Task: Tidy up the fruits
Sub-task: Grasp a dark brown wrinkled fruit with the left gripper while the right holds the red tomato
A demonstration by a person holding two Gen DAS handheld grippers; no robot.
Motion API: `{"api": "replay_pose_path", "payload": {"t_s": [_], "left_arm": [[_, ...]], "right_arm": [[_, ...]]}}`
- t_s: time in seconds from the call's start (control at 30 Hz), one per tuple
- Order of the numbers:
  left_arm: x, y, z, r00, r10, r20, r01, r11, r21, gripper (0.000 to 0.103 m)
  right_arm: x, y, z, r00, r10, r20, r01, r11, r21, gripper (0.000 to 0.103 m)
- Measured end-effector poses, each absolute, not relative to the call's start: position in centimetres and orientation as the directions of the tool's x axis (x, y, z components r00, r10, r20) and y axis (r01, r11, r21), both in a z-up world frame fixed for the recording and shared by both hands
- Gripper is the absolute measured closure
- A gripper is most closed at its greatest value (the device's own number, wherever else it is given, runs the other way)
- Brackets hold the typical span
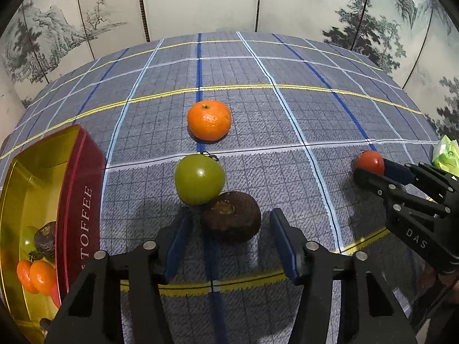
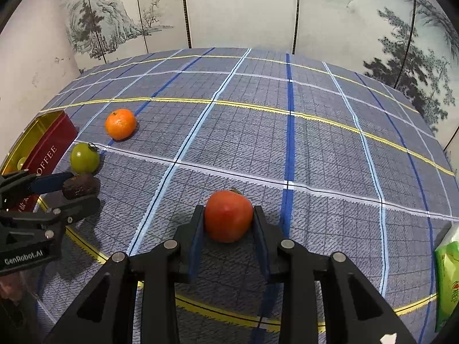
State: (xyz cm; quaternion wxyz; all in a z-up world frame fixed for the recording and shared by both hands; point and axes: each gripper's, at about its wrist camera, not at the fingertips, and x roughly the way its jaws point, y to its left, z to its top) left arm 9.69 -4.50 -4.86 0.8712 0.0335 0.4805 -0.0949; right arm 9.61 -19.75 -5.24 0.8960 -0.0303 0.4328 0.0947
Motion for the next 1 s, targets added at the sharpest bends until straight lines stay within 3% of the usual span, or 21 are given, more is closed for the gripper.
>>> {"api": "replay_pose_path", "payload": {"t_s": [0.23, 1.0], "left_arm": [[9.9, -4.6, -5.1, 0.525, -0.132, -0.841, 0.203, 0.979, -0.026, 0.062], [8.6, -3.8, -3.8, 0.536, -0.148, -0.831, 0.200, 0.979, -0.045, 0.063]], "right_arm": [[9.6, -19.6, -5.4, 0.622, 0.135, -0.771, -0.191, 0.981, 0.017, 0.073], [9.6, -19.3, -5.5, 0.623, 0.126, -0.772, -0.190, 0.982, 0.007, 0.073]]}}
